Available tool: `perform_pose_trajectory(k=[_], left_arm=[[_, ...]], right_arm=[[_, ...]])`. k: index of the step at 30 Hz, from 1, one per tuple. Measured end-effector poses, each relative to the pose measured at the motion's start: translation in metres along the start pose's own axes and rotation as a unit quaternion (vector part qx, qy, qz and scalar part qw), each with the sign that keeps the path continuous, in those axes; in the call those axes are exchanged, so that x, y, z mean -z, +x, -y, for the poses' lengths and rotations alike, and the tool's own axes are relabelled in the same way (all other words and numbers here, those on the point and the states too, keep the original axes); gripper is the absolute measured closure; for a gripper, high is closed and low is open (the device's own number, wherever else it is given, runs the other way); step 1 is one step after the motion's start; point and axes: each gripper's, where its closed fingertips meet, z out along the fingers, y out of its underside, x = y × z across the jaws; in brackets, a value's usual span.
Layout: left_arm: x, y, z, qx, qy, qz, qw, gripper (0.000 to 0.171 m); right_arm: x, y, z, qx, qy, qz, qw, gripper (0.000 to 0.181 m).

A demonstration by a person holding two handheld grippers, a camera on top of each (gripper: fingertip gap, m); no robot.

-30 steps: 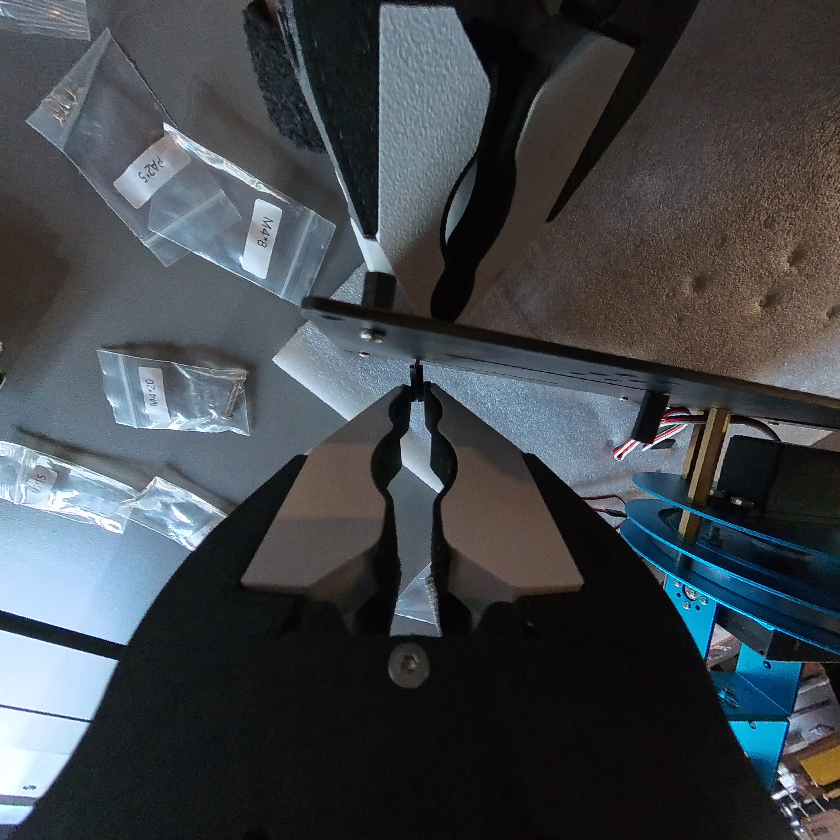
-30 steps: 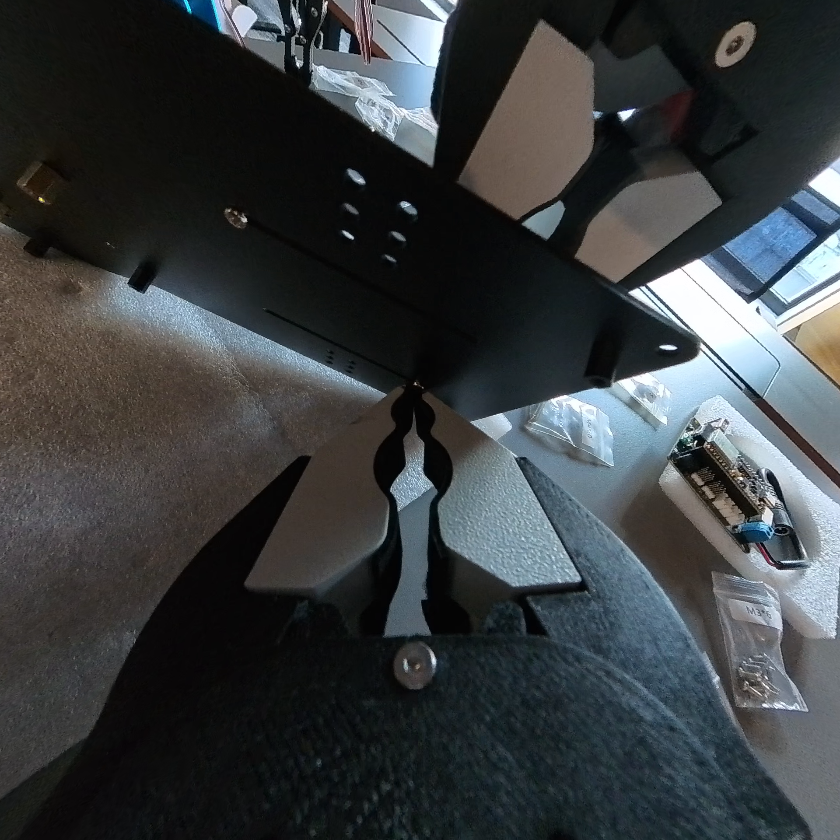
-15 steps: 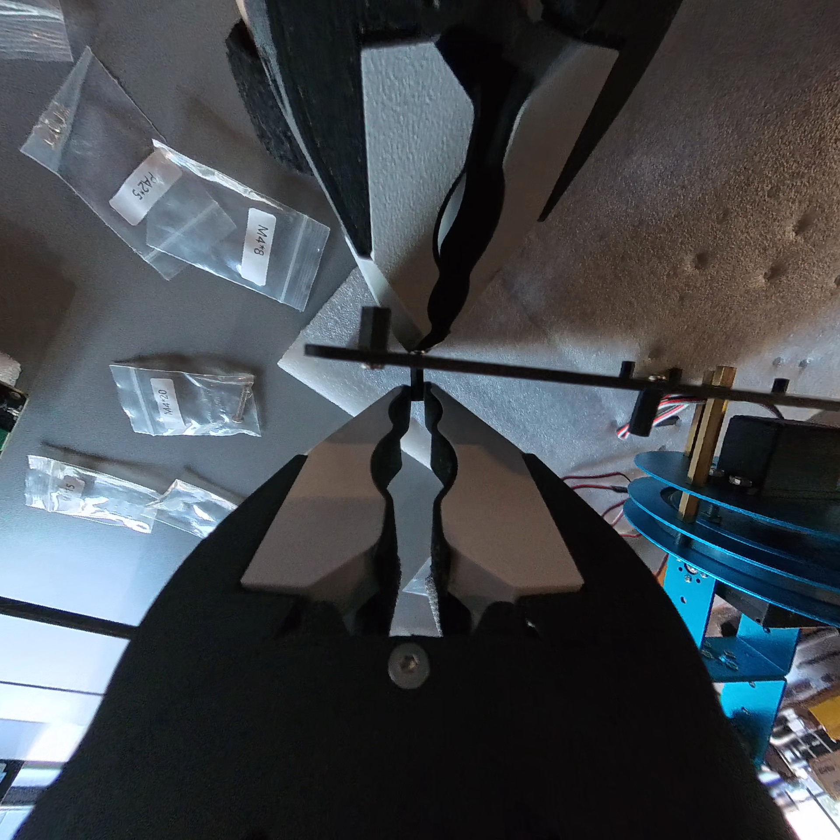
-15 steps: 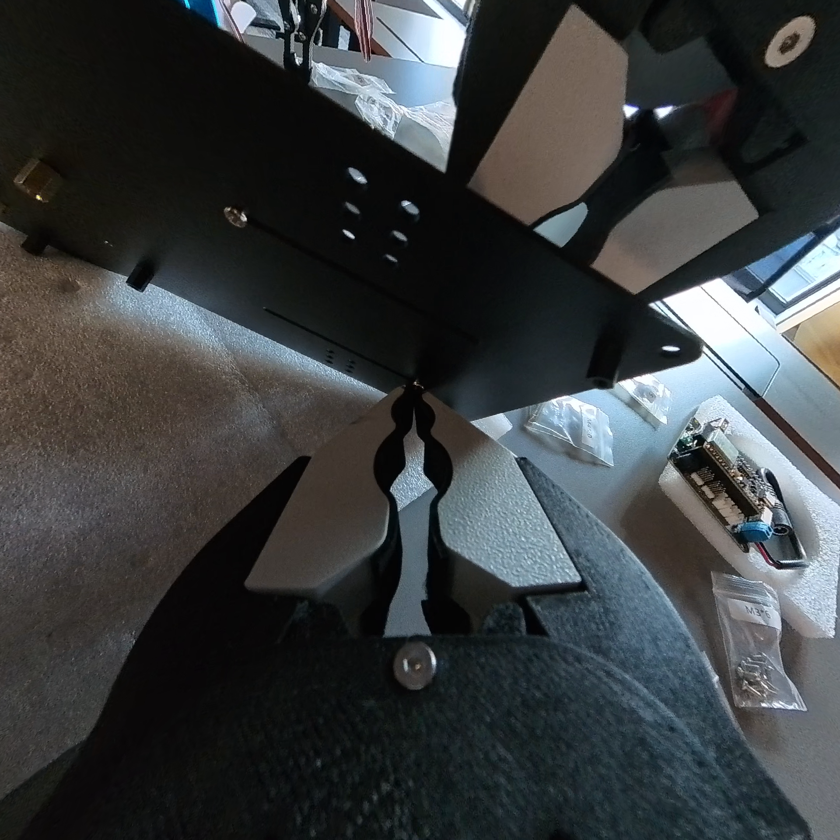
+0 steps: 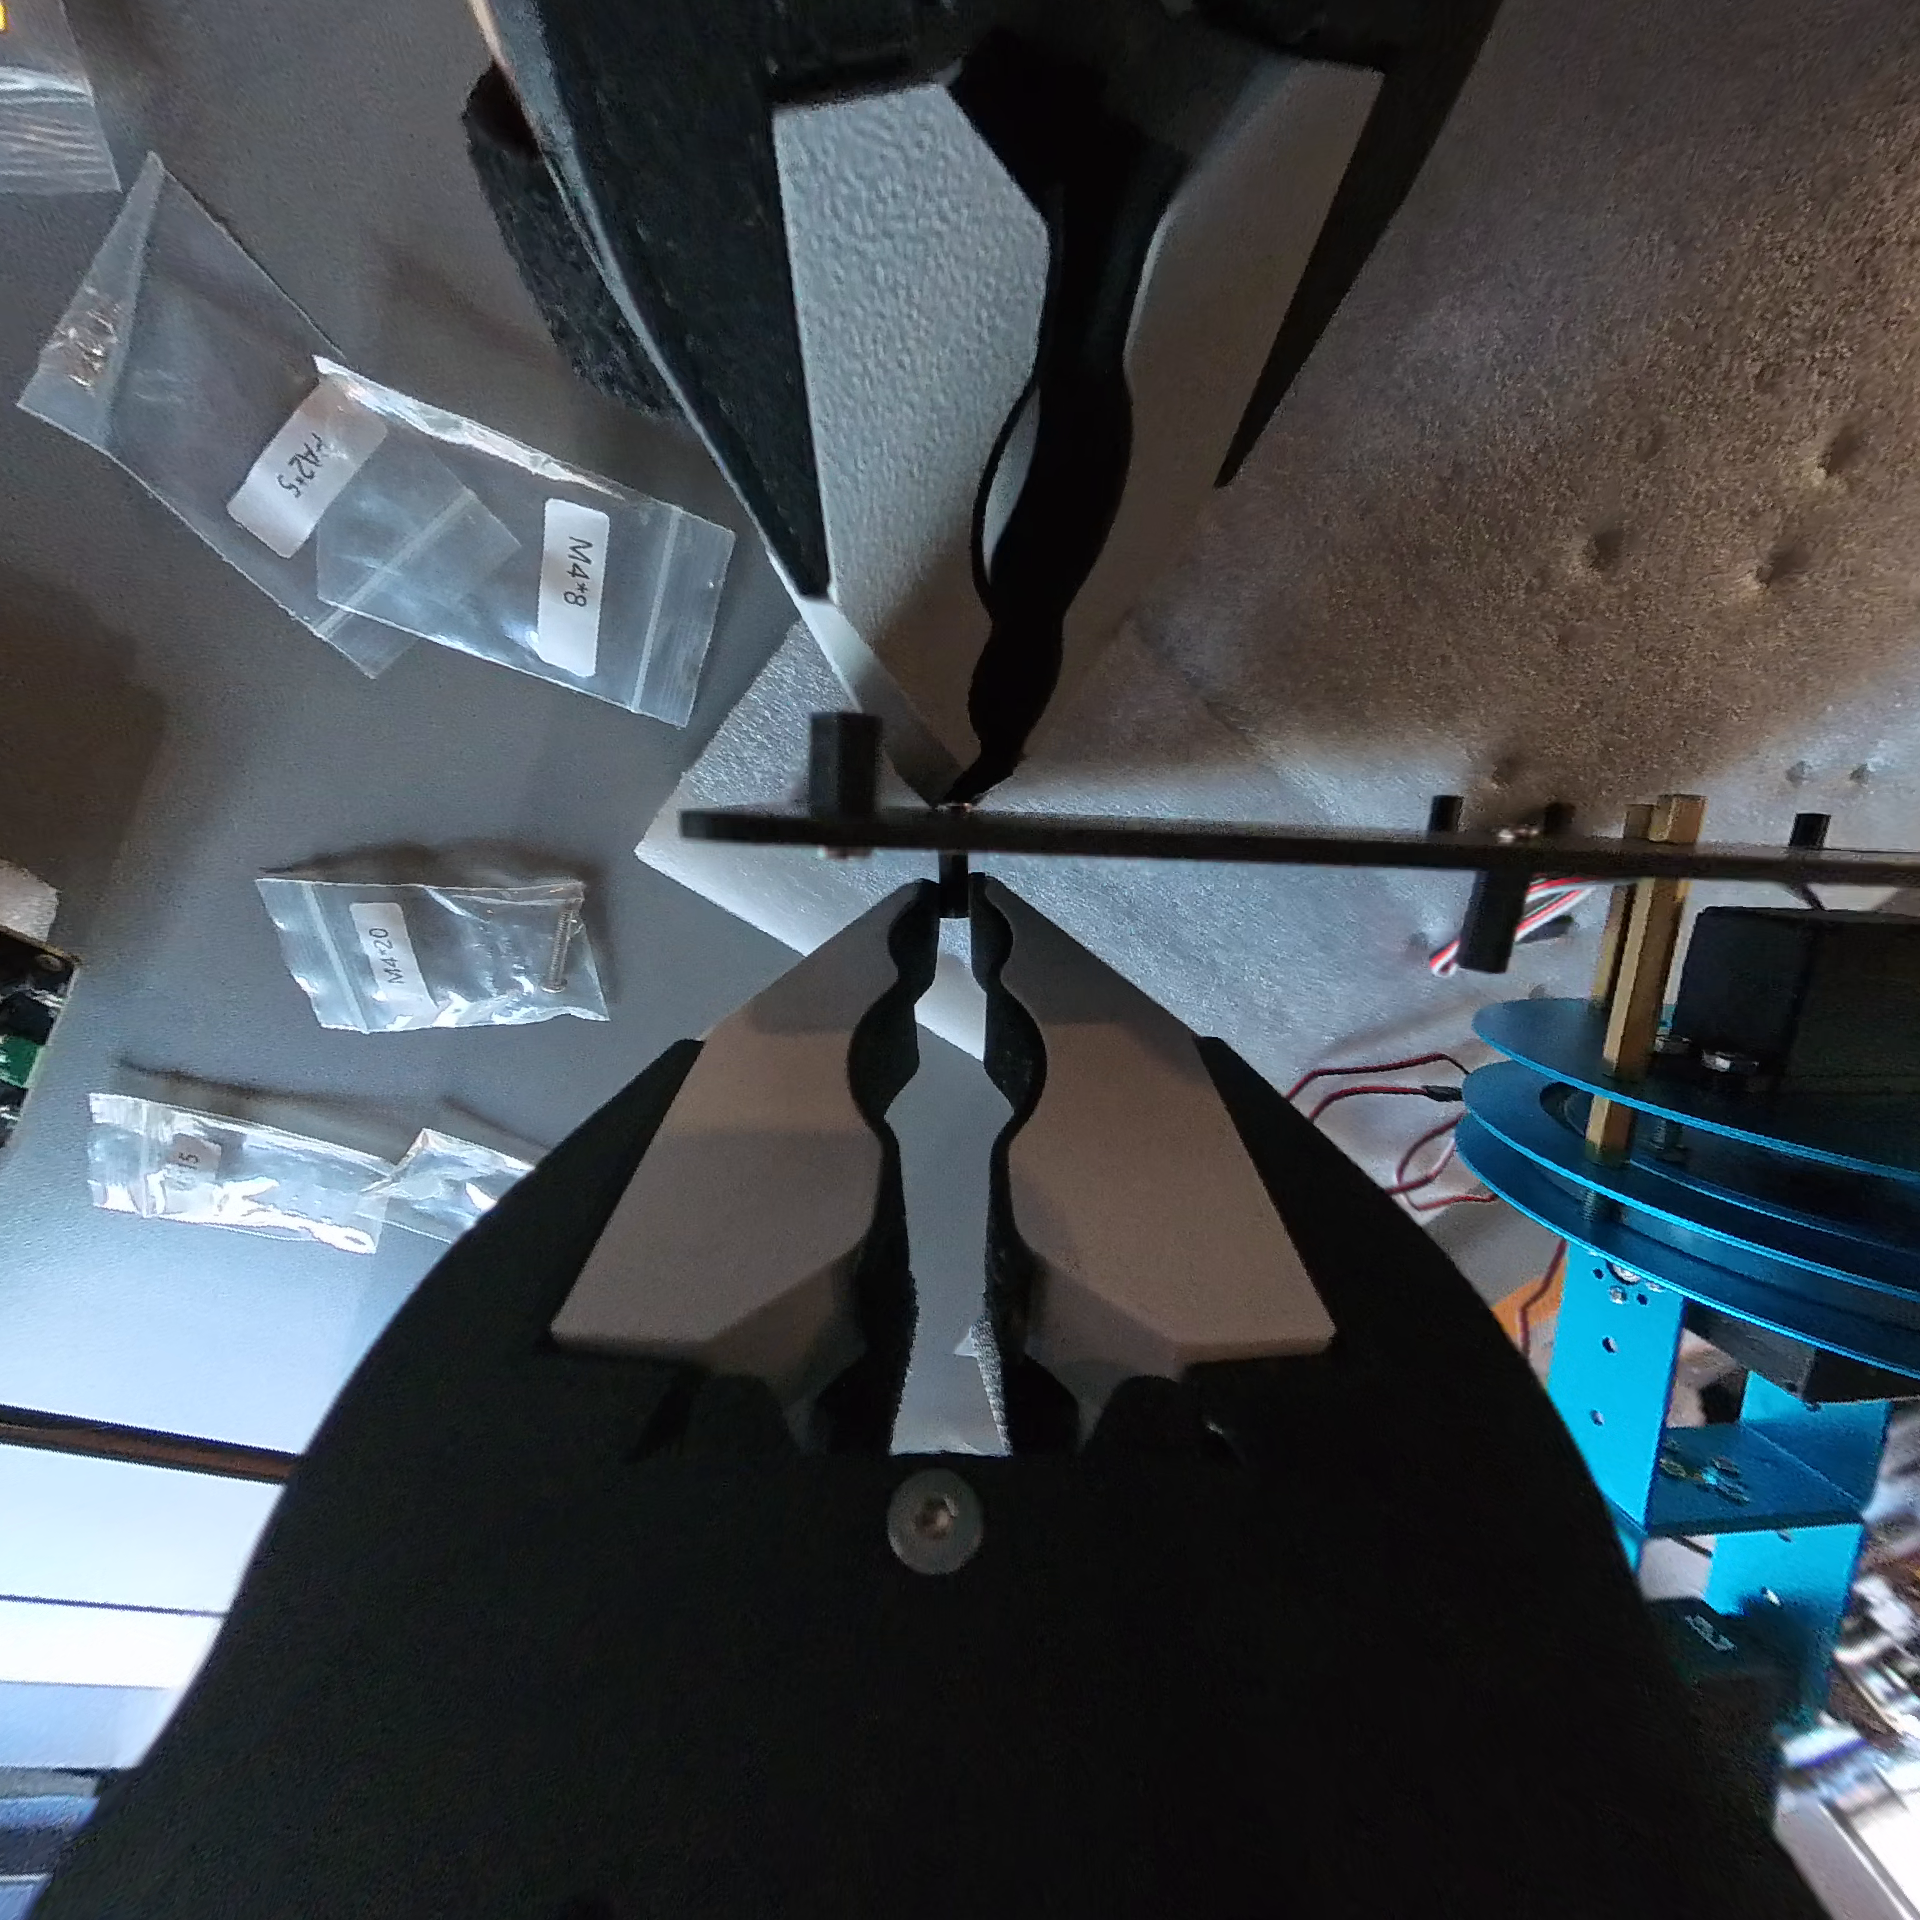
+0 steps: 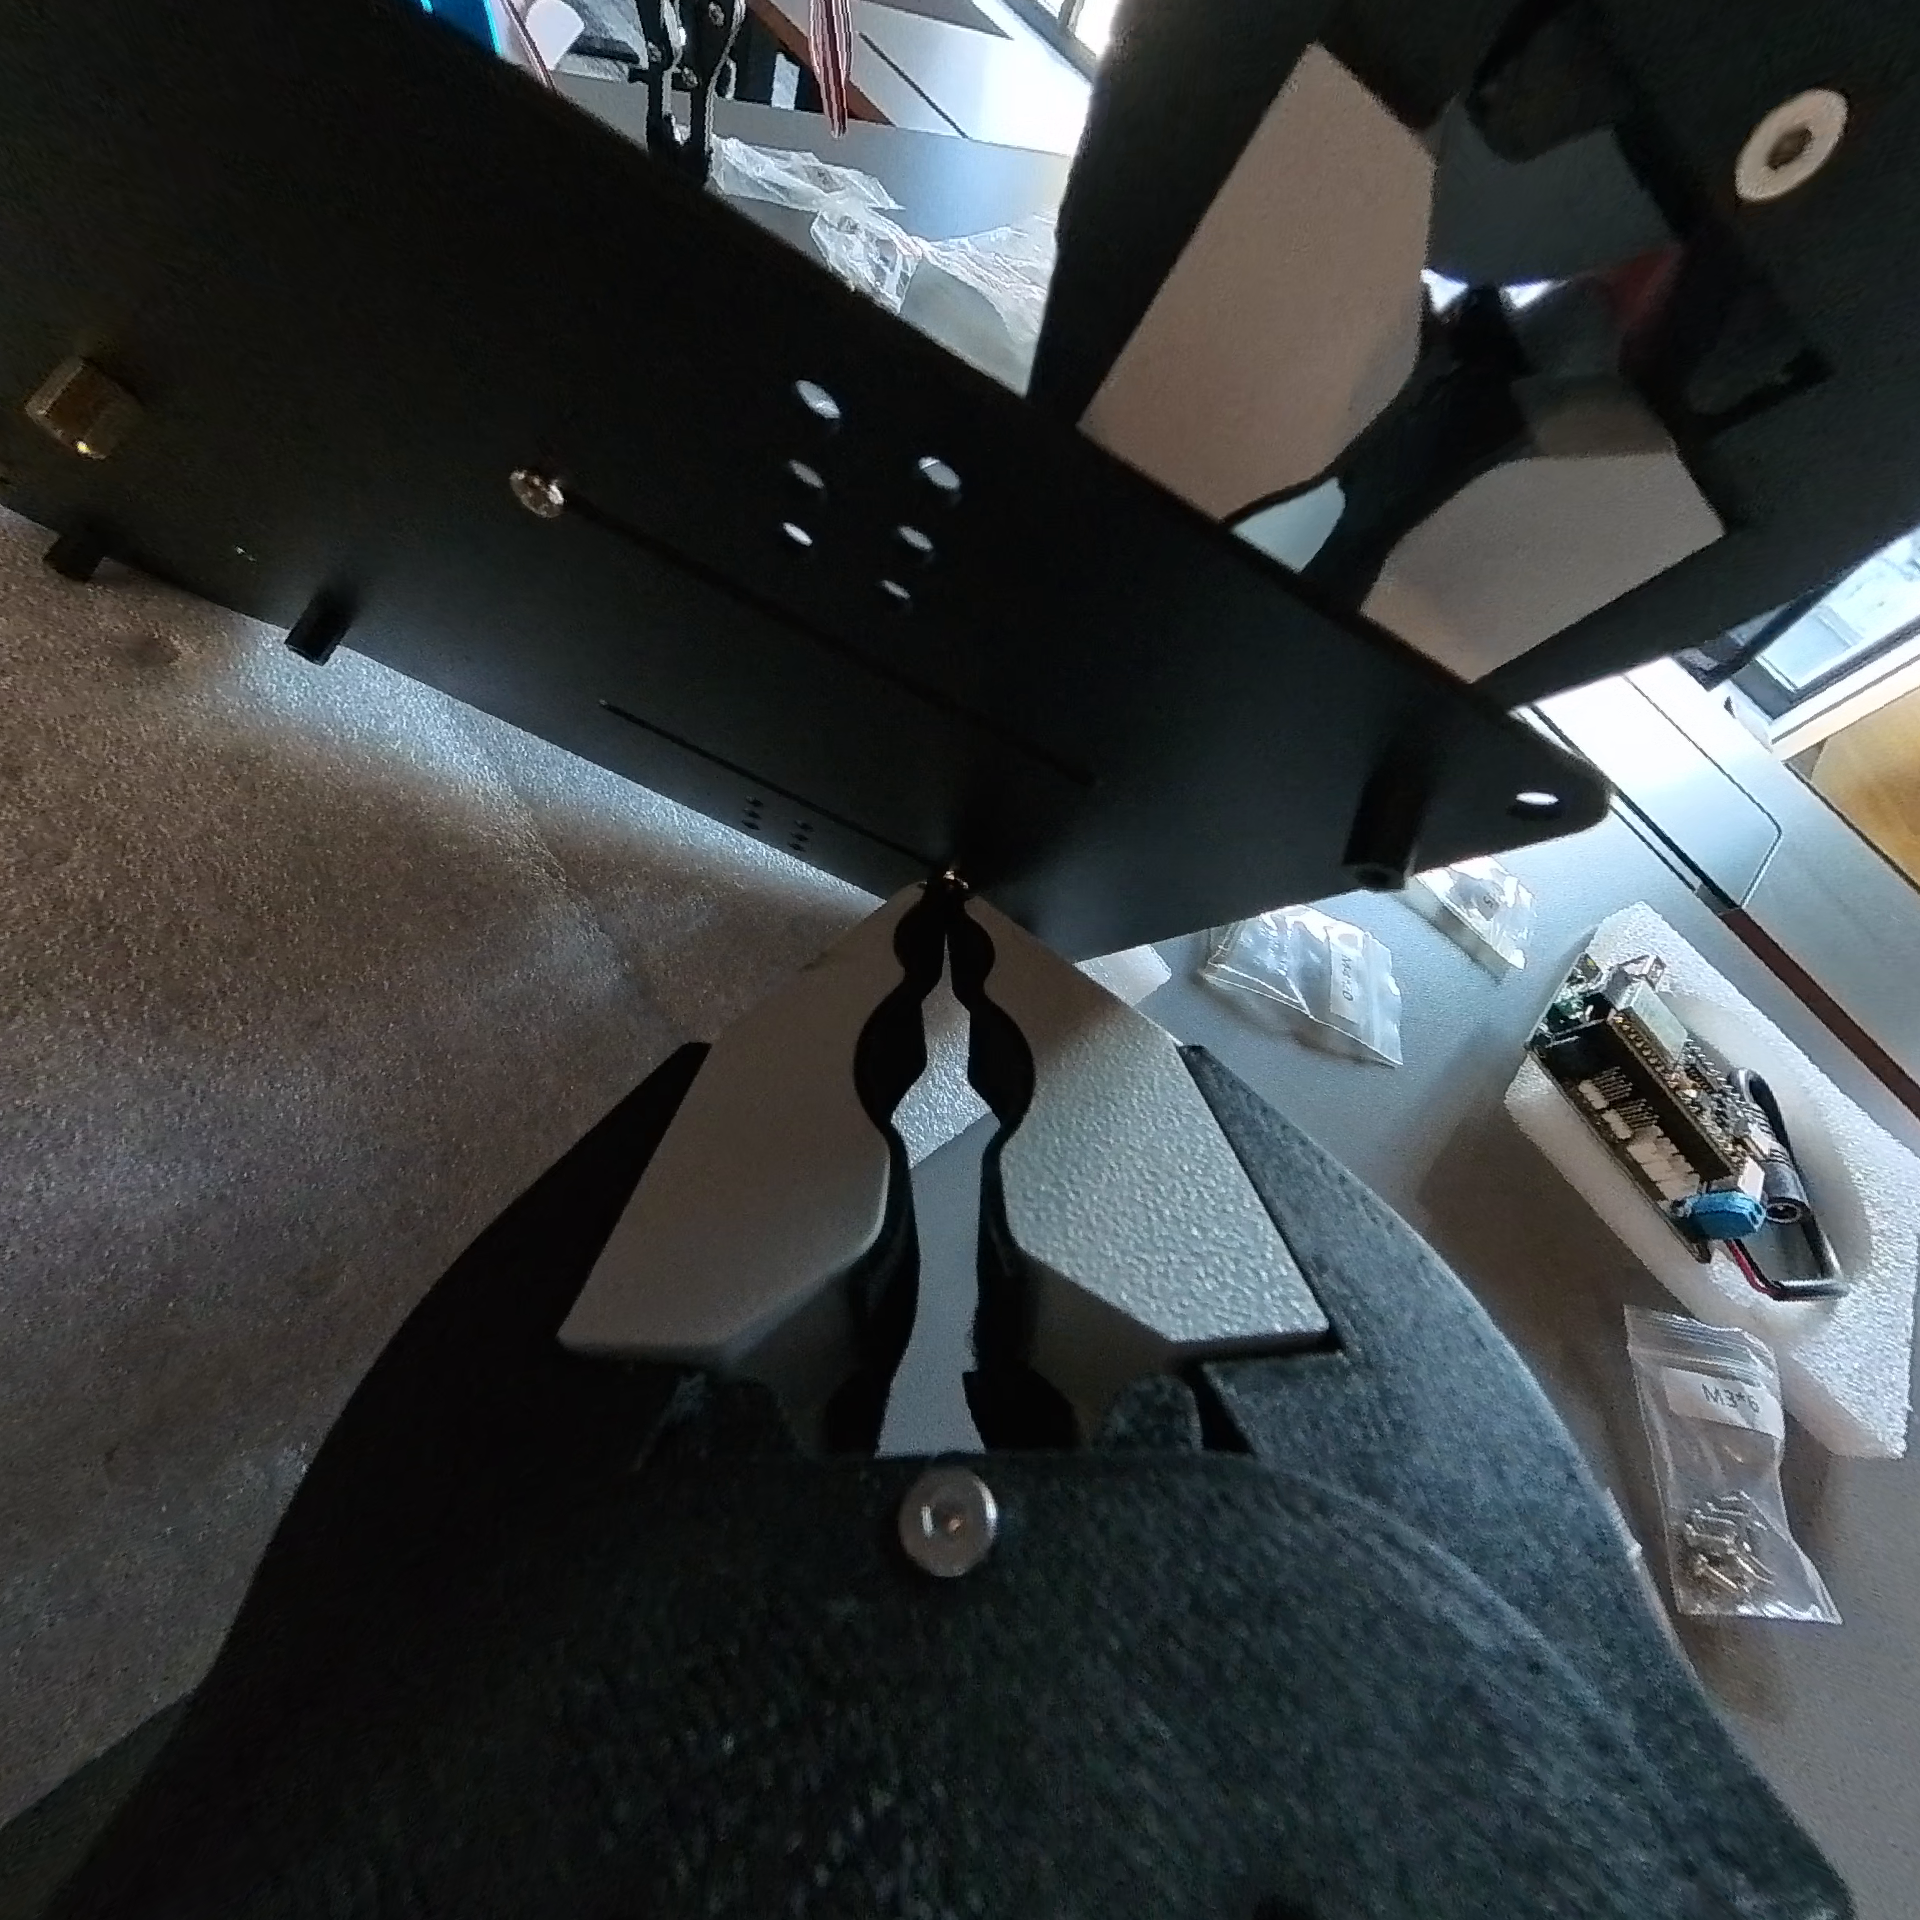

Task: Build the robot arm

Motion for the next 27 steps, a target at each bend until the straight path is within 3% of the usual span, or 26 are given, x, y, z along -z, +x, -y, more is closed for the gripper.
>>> perform_pose_trajectory(k=[17, 27], left_arm=[[-0.0008, -0.0026, -0.0001, -0.071, -0.002, 0.130, 0.989, 0.168], [-0.0017, -0.0029, 0.0004, -0.058, -0.001, 0.164, 0.985, 0.168]], right_arm=[[-0.0001, -0.0002, -0.0001, -0.001, 0.000, 0.001, 1.000, 0.181], [-0.0004, -0.0004, -0.0003, 0.001, -0.001, 0.000, 1.000, 0.180]])
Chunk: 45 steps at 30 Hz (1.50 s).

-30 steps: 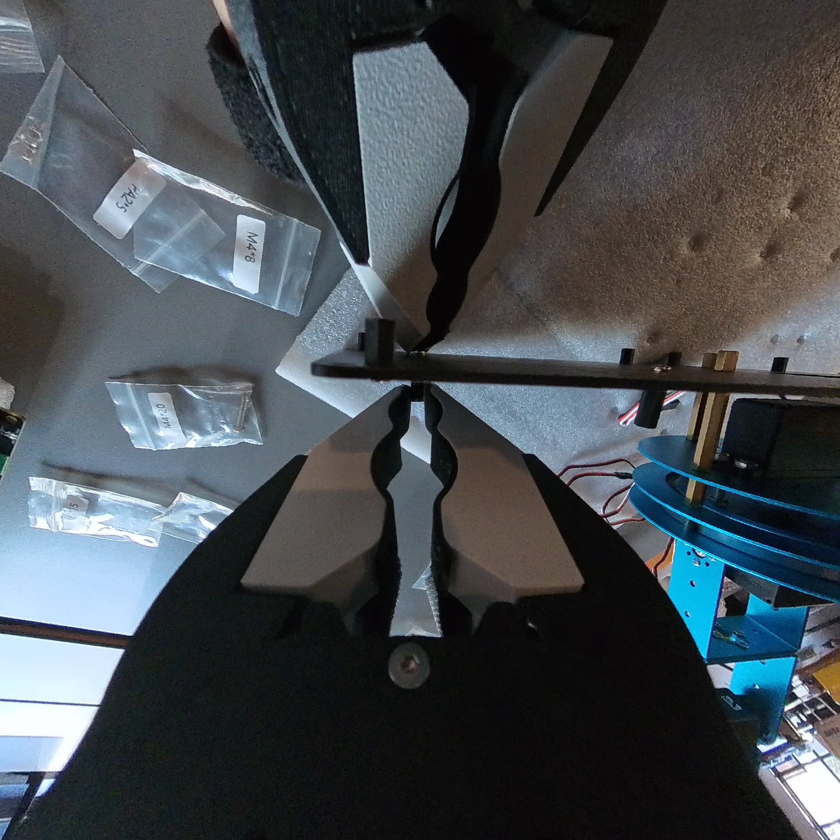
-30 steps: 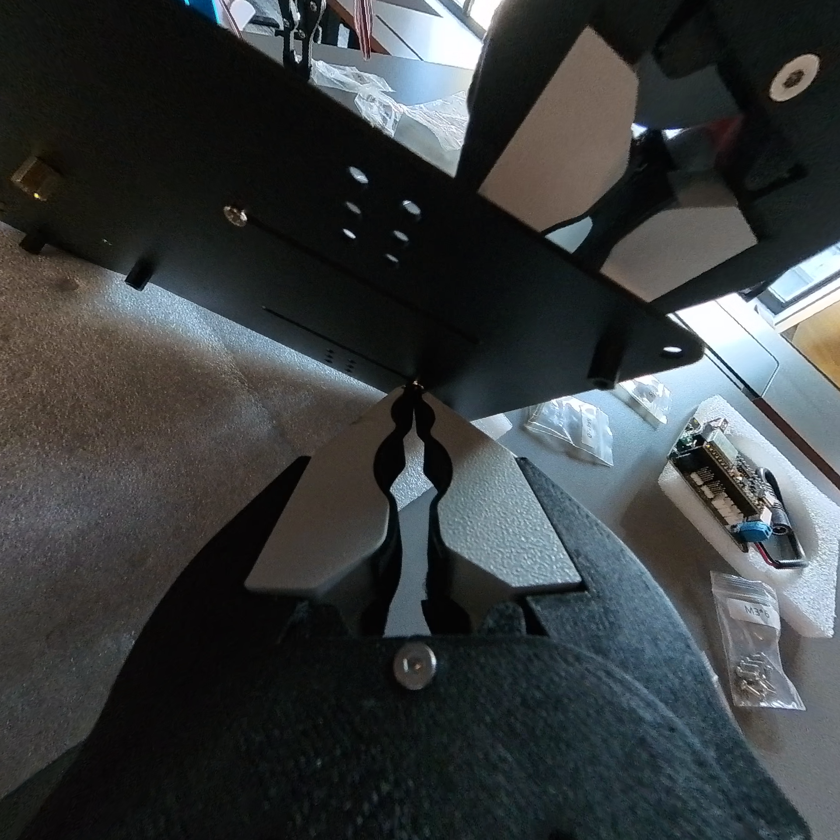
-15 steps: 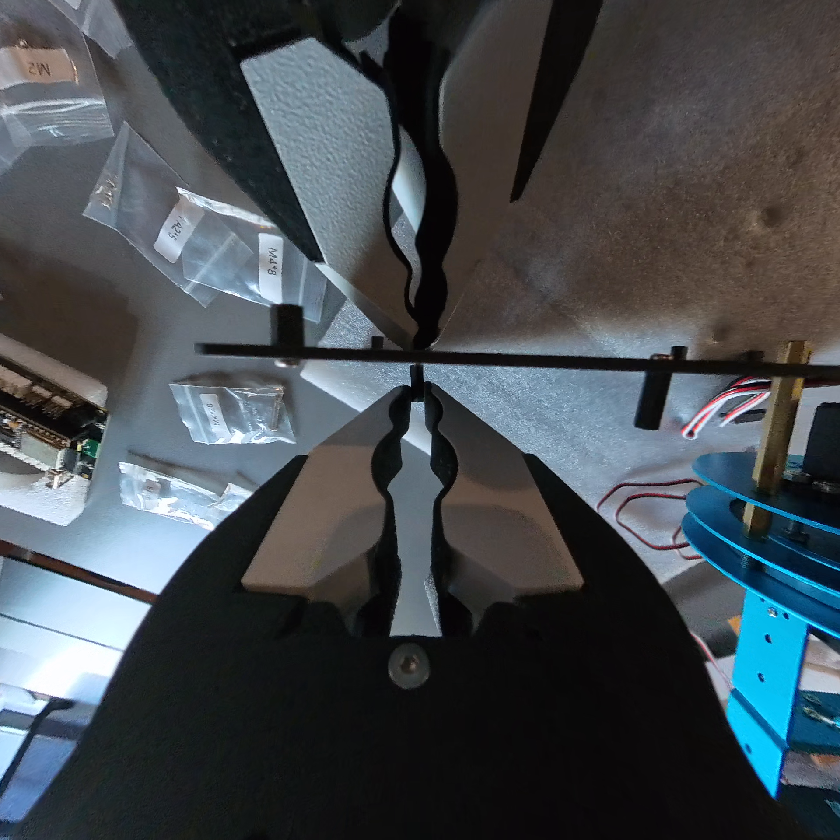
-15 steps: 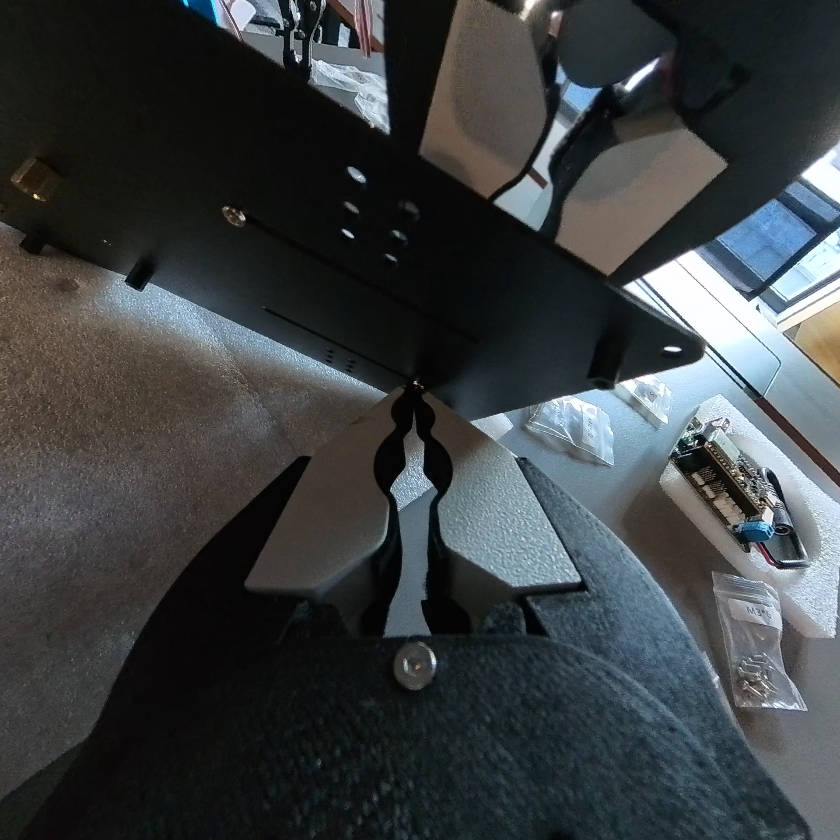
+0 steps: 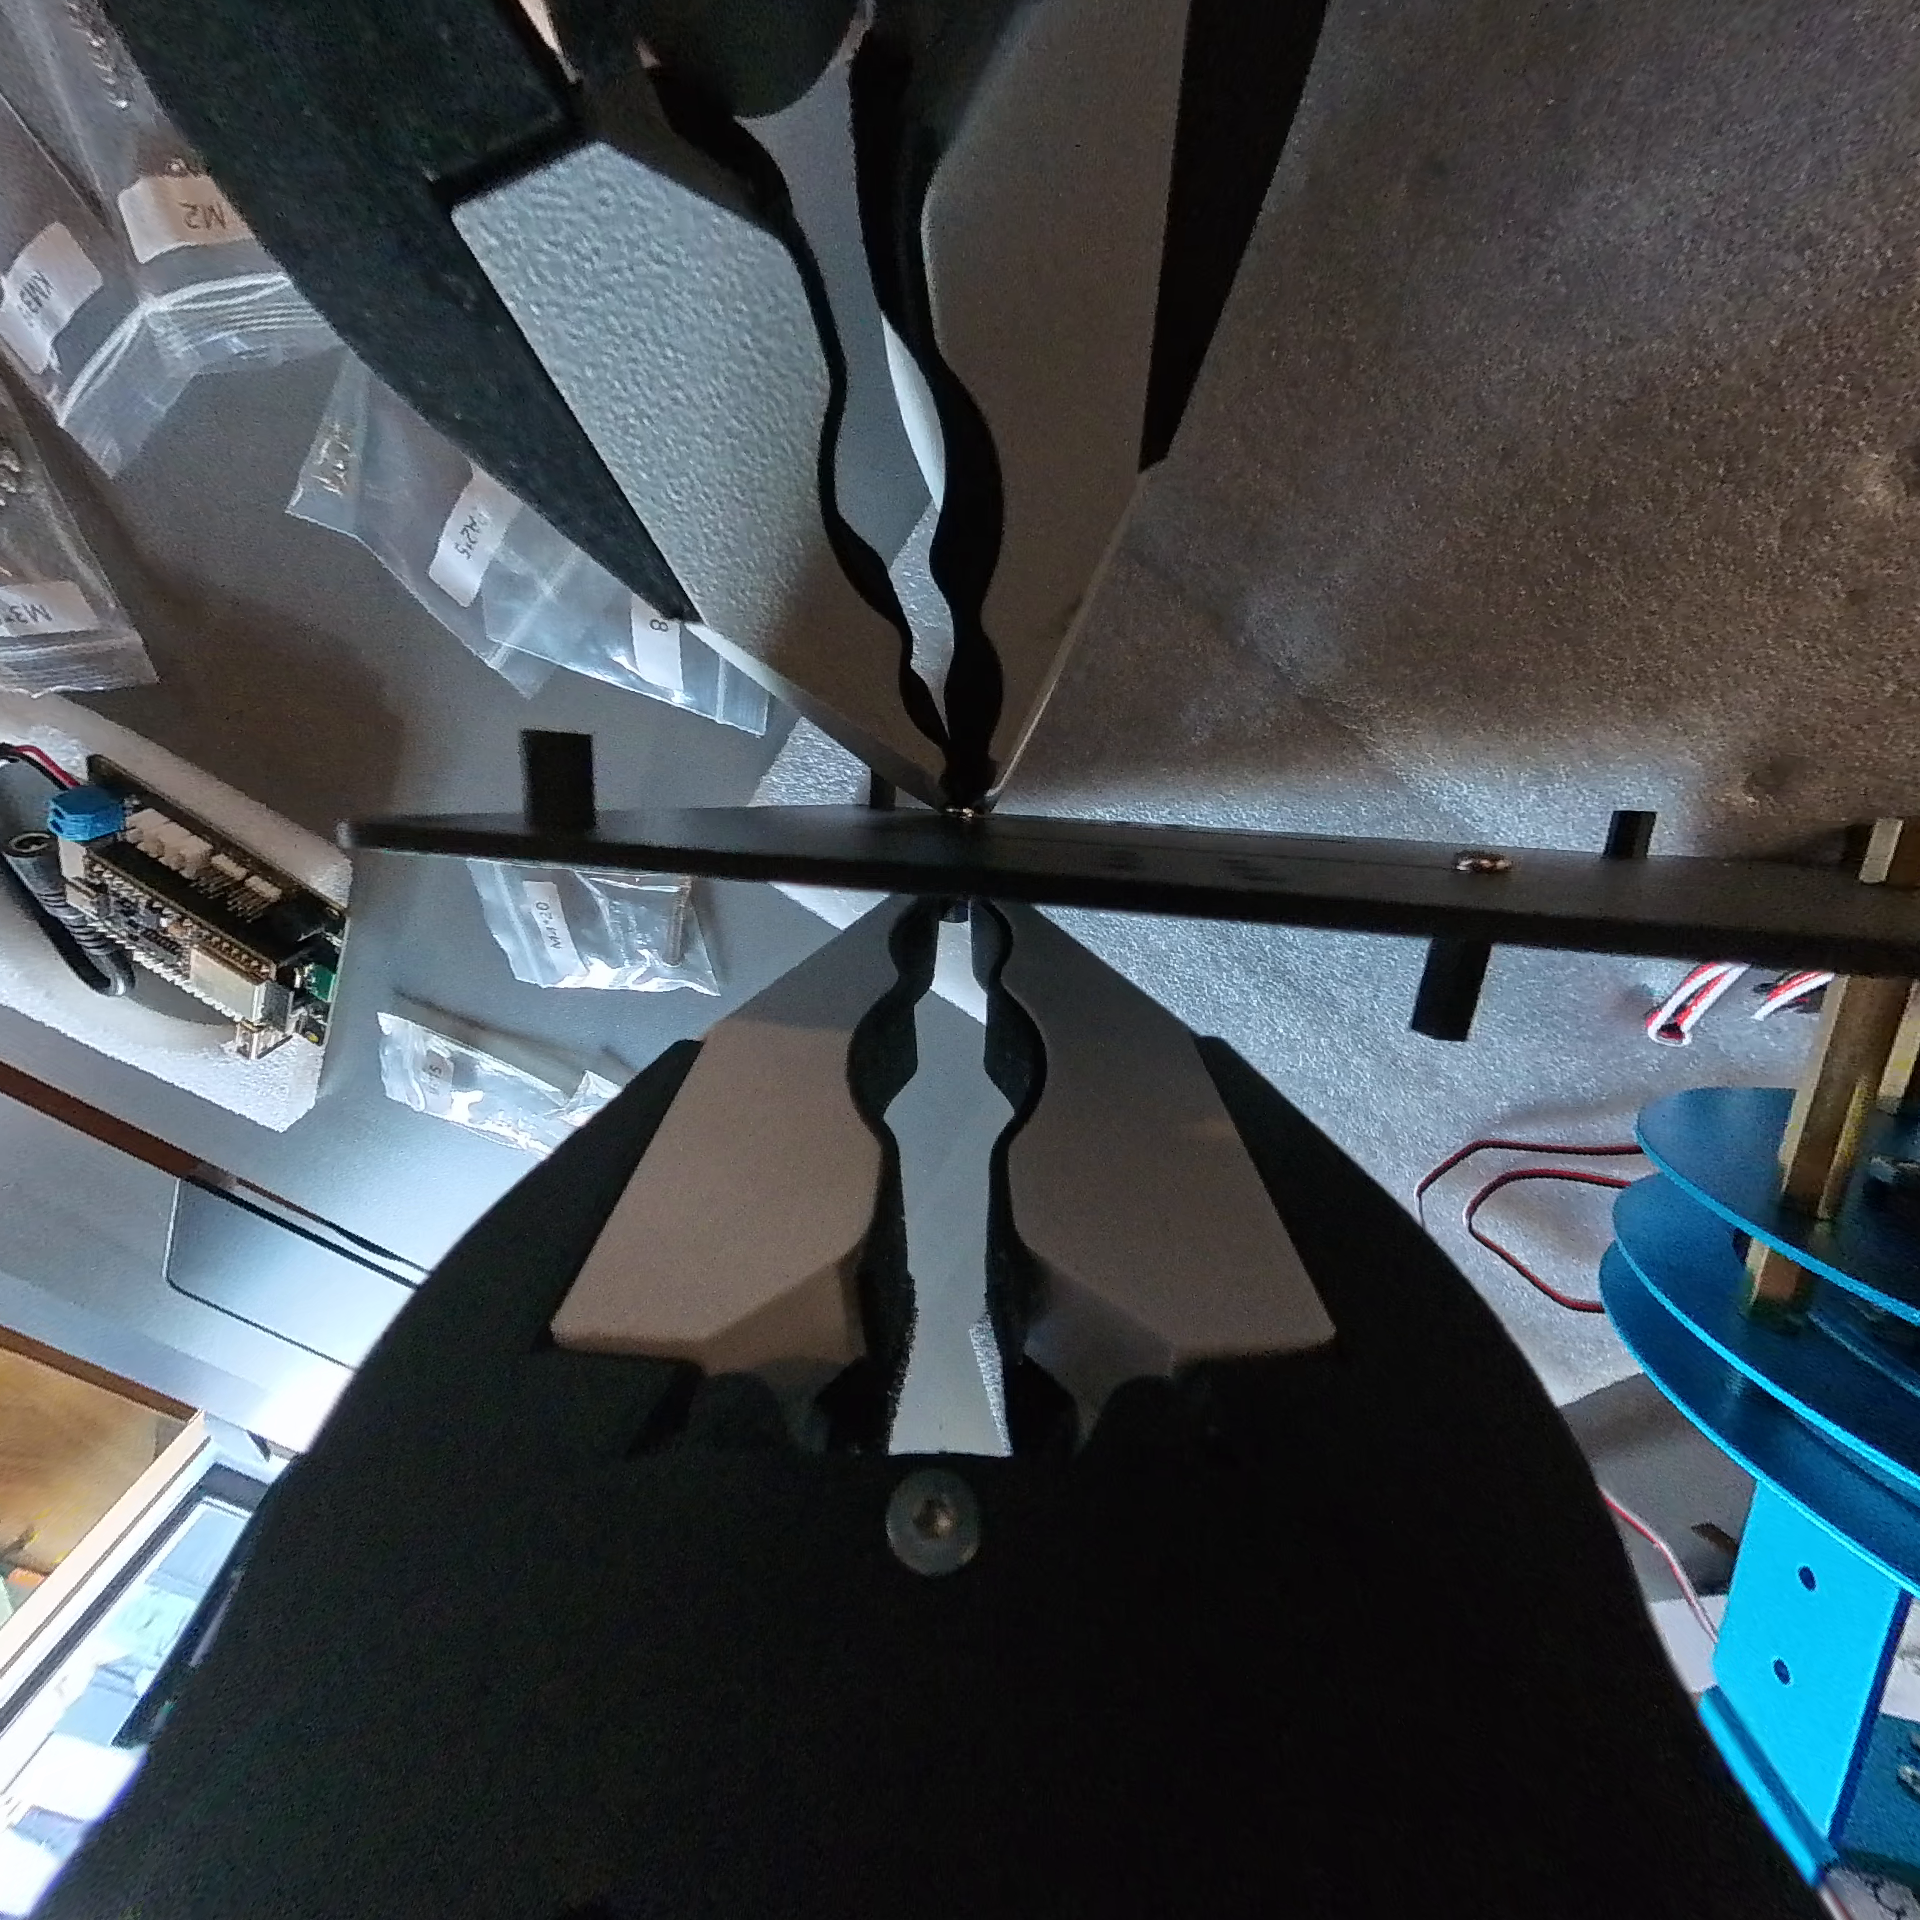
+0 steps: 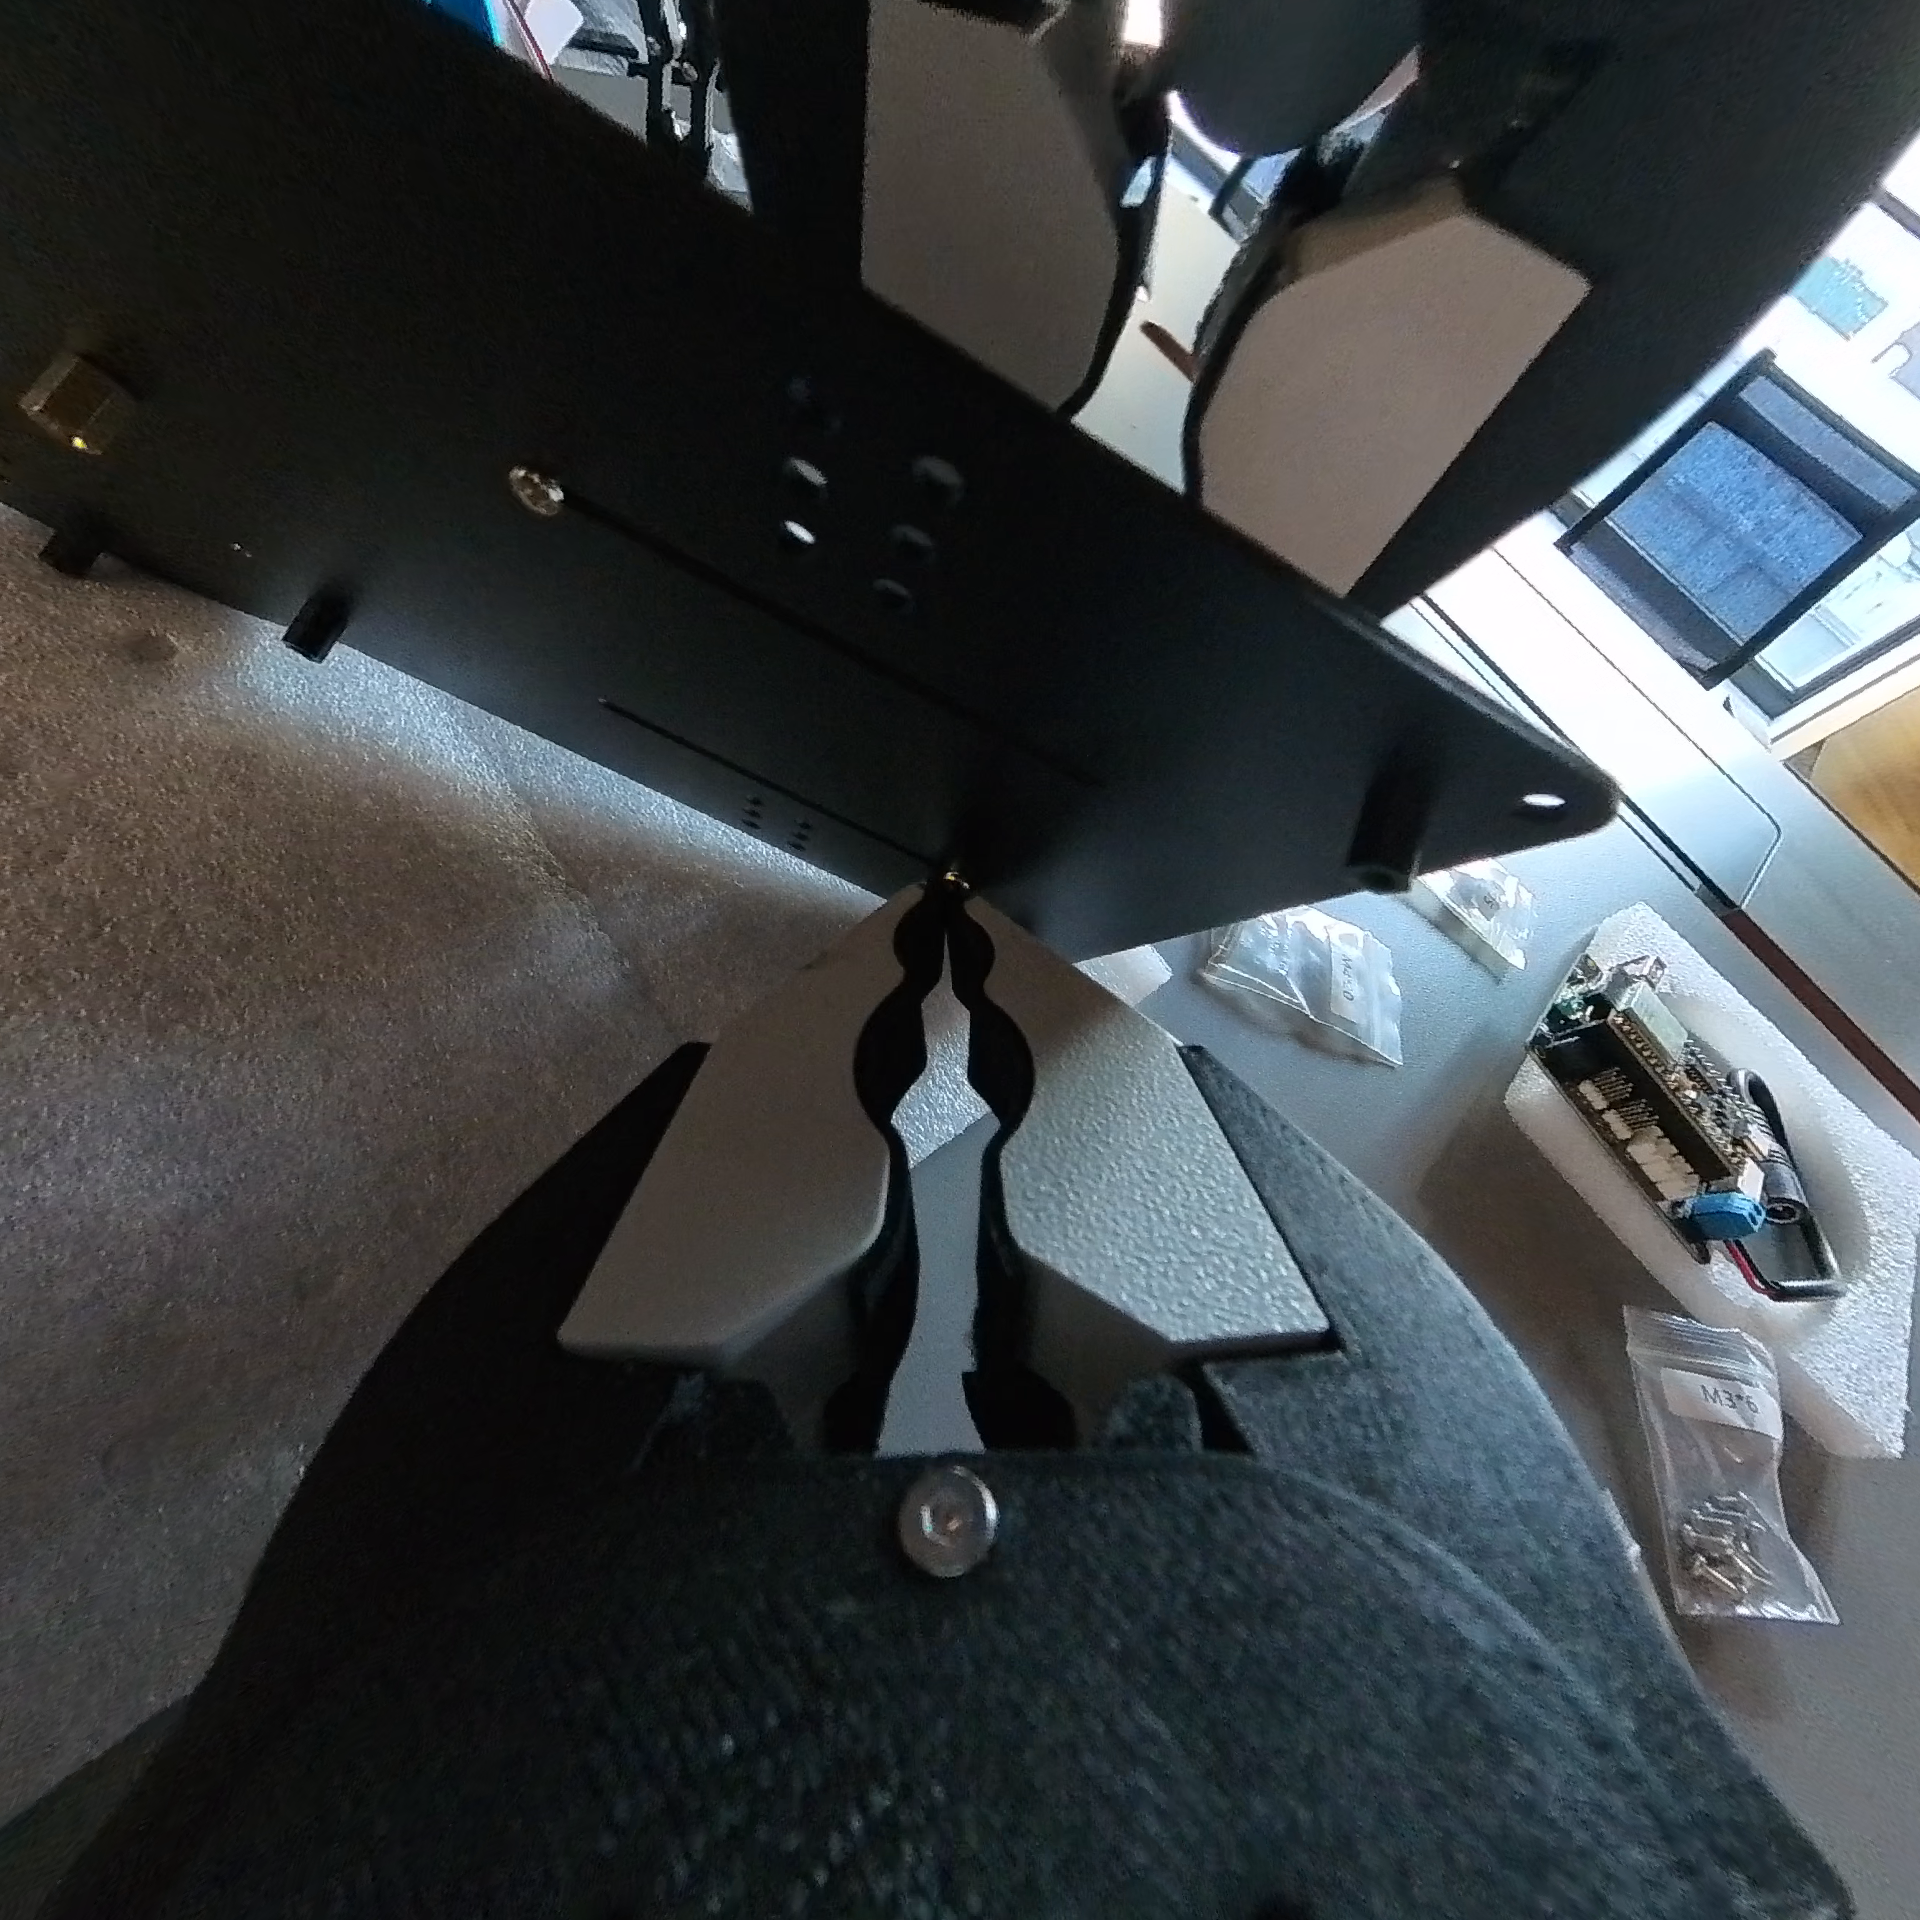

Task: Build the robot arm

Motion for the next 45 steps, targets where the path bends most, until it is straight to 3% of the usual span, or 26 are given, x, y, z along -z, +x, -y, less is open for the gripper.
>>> perform_pose_trajectory(k=[14, 33, 39, 45], left_arm=[[0.003, -0.003, 0.002, 0.062, 0.029, 0.002, 0.998, 0.157], [0.011, -0.005, 0.001, 0.079, 0.028, 0.009, 0.996, 0.146], [0.042, -0.021, -0.008, 0.139, 0.038, 0.047, 0.988, 0.146], [0.113, -0.071, -0.013, 0.246, 0.088, 0.170, 0.950, 0.150]], right_arm=[[0.000, 0.000, 0.000, 0.003, -0.002, -0.002, 1.000, 0.181], [0.000, 0.000, 0.000, 0.003, -0.002, -0.003, 1.000, 0.181], [0.000, 0.000, 0.000, 0.003, -0.003, -0.002, 1.000, 0.181], [0.000, 0.000, 0.000, 0.004, -0.003, -0.003, 1.000, 0.181]])
